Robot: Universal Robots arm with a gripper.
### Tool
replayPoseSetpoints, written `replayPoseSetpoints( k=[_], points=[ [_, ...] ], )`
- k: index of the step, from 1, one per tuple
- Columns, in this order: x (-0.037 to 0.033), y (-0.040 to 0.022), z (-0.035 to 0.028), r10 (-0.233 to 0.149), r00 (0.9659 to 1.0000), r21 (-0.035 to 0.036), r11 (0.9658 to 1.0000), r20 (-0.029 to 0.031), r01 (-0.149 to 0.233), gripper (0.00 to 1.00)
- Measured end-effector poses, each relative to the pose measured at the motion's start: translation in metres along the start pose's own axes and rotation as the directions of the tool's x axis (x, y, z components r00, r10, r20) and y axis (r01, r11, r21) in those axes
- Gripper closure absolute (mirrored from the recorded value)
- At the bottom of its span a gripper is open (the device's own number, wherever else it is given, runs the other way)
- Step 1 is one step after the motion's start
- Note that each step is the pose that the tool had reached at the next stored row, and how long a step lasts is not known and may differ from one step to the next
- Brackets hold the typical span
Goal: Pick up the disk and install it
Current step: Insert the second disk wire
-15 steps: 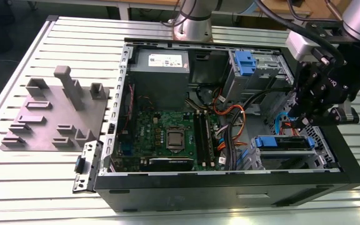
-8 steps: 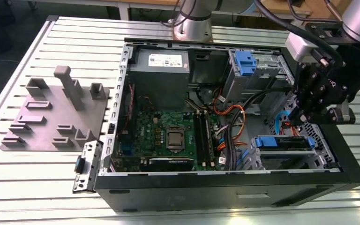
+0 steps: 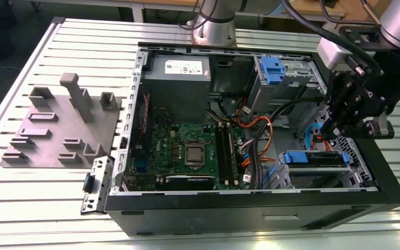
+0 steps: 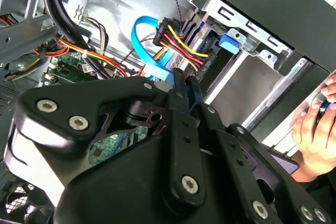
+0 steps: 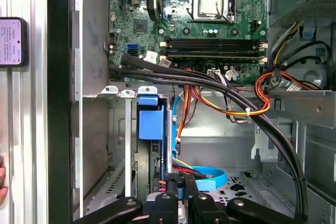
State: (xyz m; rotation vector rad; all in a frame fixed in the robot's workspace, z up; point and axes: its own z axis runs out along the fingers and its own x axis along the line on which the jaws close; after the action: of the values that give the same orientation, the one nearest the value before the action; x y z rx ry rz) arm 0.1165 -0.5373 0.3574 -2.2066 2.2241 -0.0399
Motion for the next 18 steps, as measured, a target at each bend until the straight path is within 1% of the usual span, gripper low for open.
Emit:
replayPoseSetpoints(
  k=[1, 3, 5, 11, 15, 17, 18],
  points=[
    [0.0004, 0.0000, 0.0001, 0.000, 1.0000, 0.0000, 1.0000, -0.0001, 0.000, 0.84],
    [0.0015, 0.0002, 0.0004, 0.000, 1.0000, 0.0003, 1.0000, -0.0002, 0.000, 0.84],
    [0.0034, 0.0013, 0.0013, 0.000, 1.0000, 0.0021, 1.0000, -0.0001, 0.000, 0.84],
    [0.0083, 0.0046, 0.0042, -0.004, 1.0000, 0.0158, 0.9999, -0.0001, 0.004, 0.84],
    [0.0121, 0.0080, 0.0085, -0.008, 1.0000, 0.0197, 0.9998, -0.0001, 0.008, 0.84],
    [0.0161, 0.0089, 0.0103, -0.010, 1.0000, 0.0222, 0.9997, 0.0003, 0.010, 0.84],
    [0.0176, 0.0093, 0.0113, -0.010, 0.9999, 0.0232, 0.9997, 0.0014, 0.010, 0.84]
  ],
)
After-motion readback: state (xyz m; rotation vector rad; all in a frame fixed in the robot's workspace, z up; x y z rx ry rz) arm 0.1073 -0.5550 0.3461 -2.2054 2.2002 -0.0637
